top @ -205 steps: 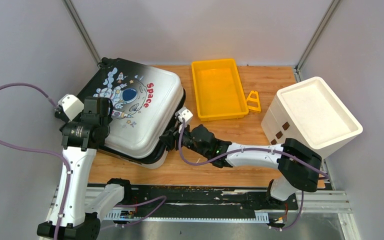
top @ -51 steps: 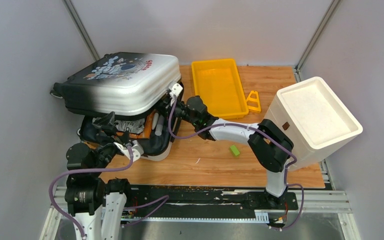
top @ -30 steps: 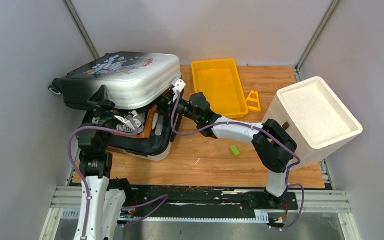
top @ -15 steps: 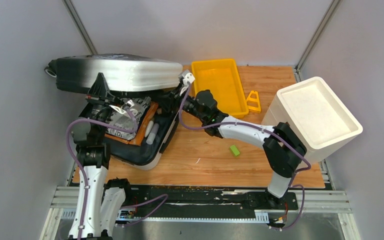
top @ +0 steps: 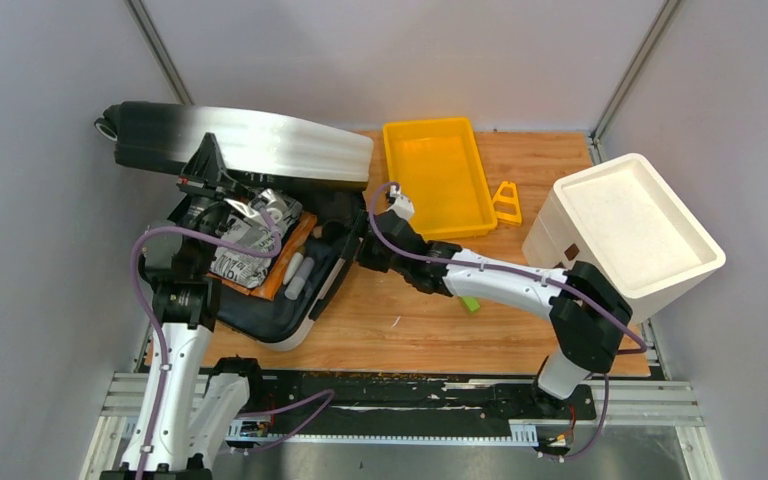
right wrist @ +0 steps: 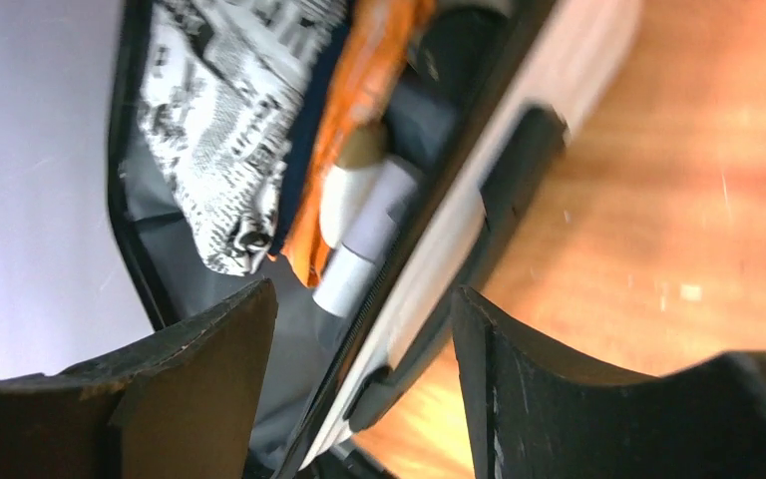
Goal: Open, take out, and arrange the luggage
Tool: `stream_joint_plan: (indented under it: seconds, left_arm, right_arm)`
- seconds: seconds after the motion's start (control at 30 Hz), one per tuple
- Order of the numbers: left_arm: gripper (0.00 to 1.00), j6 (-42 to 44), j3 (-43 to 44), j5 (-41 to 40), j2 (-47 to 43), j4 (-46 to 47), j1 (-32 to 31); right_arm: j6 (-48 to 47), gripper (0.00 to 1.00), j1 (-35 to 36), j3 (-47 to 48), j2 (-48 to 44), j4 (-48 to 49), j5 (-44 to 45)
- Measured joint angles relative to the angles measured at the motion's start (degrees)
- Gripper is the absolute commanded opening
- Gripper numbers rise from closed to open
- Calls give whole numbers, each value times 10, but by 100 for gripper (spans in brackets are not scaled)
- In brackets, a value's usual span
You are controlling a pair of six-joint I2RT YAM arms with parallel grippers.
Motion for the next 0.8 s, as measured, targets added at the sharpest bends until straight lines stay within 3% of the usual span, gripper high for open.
stream_joint_plan:
  seconds: [0.1, 0.37, 0.6, 0.8]
  left_arm:
    - [0, 8, 5, -16, 6, 0, -18]
    - [0, 21, 44, -93, 42, -10, -82]
    - [0, 40, 100, -162, 70, -64, -141]
    - [0, 38, 164, -199, 101, -130, -155]
  right_arm:
    - [108, 66, 30, 43, 16, -122, 45]
    - [221, 61, 74, 149, 102, -214, 105]
    - [227, 30, 73, 160, 151, -250, 150]
    - [56, 5, 61, 146, 146, -169, 145]
